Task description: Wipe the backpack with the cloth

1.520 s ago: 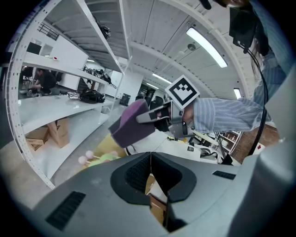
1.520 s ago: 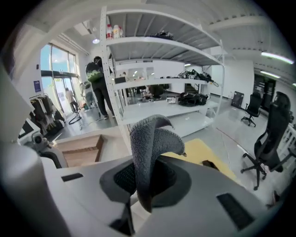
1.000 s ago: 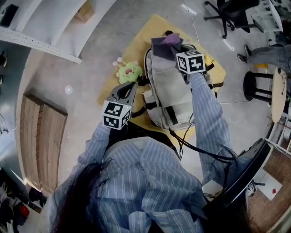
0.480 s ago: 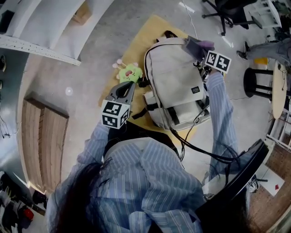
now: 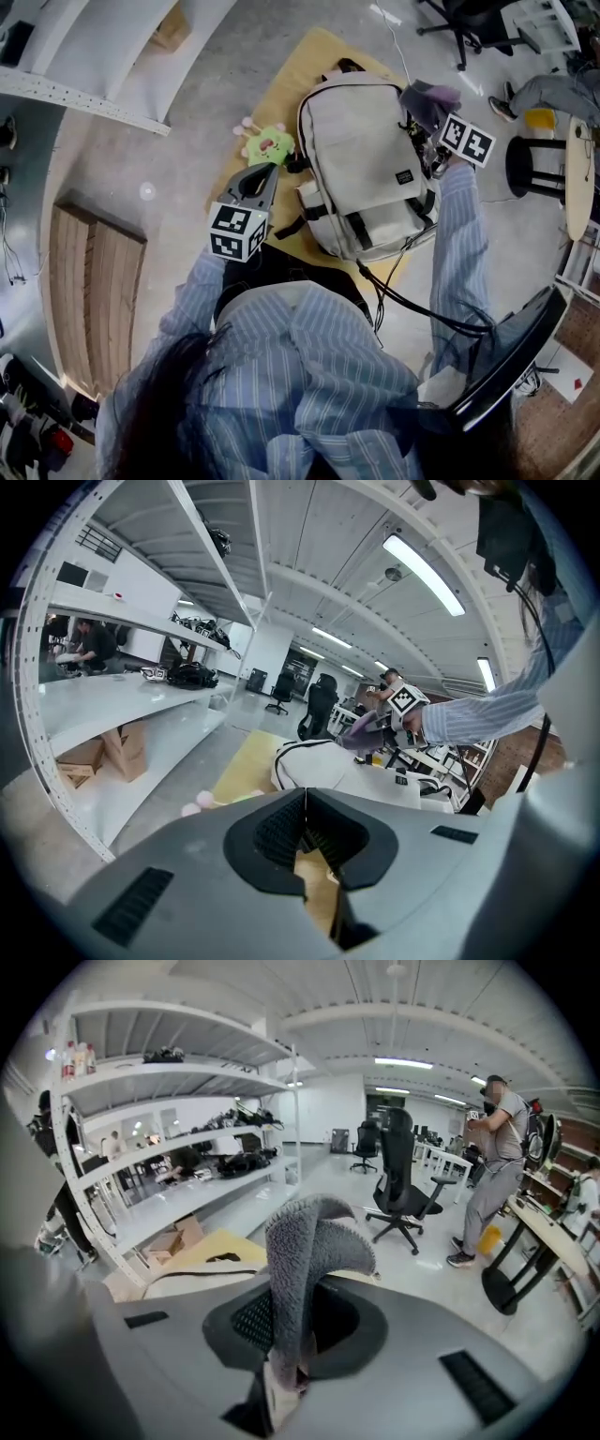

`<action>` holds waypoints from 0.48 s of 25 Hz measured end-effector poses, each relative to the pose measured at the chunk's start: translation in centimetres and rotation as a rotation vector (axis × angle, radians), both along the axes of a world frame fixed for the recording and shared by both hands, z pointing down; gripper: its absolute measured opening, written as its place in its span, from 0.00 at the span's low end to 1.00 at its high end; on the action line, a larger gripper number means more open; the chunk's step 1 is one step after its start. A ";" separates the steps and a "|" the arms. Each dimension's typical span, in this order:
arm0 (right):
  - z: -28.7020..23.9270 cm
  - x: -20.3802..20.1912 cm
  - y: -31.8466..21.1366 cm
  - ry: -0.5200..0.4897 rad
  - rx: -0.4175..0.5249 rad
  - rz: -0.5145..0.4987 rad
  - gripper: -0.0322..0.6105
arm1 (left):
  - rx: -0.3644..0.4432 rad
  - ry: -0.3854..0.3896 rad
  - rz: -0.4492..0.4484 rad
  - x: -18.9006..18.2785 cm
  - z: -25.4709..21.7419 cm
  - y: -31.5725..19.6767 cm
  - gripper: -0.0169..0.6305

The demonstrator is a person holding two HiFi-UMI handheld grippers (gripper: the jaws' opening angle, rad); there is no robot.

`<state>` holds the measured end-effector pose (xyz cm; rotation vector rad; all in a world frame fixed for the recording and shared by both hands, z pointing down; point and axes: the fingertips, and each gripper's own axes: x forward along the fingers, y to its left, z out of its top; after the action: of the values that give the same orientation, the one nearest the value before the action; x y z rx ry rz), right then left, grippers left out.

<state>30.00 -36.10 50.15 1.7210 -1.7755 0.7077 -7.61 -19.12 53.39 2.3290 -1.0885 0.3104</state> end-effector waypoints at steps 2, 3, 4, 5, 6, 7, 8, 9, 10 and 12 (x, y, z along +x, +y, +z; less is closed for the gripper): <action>-2.1 -2.2 0.8 -0.045 0.055 -0.055 0.11 | 0.006 0.003 -0.002 0.4 -0.3 0.5 0.04; -3.1 -3.3 1.5 -0.069 0.079 -0.080 0.11 | 0.006 0.006 -0.003 0.7 -0.5 0.9 0.04; -3.9 -4.2 2.2 -0.088 0.101 -0.103 0.11 | 0.005 0.010 -0.003 1.0 -0.6 1.2 0.04; -4.7 -5.0 3.1 -0.101 0.120 -0.125 0.11 | 0.004 0.015 -0.003 1.4 -0.8 1.6 0.04; -5.3 -5.6 4.0 -0.105 0.136 -0.147 0.11 | 0.005 0.019 -0.002 1.9 -1.0 2.0 0.04; -5.7 -6.1 5.0 -0.101 0.148 -0.168 0.11 | 0.009 0.021 0.000 2.3 -1.3 2.4 0.04; -6.1 -6.4 6.0 -0.088 0.157 -0.190 0.11 | 0.016 0.021 0.000 2.7 -1.7 2.8 0.04; -6.5 -6.8 7.2 -0.071 0.163 -0.211 0.11 | 0.024 0.020 0.000 3.1 -2.1 3.2 0.04; -6.8 -7.2 8.5 -0.057 0.168 -0.231 0.11 | 0.033 0.020 -0.003 3.5 -2.5 3.7 0.04; -7.2 -7.9 11.2 -0.056 0.180 -0.261 0.11 | 0.048 0.020 -0.016 4.2 -3.2 4.7 0.04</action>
<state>22.14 -24.89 42.91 1.5516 -2.1090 0.5011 -3.46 -14.38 50.24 2.3588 -1.1164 0.2575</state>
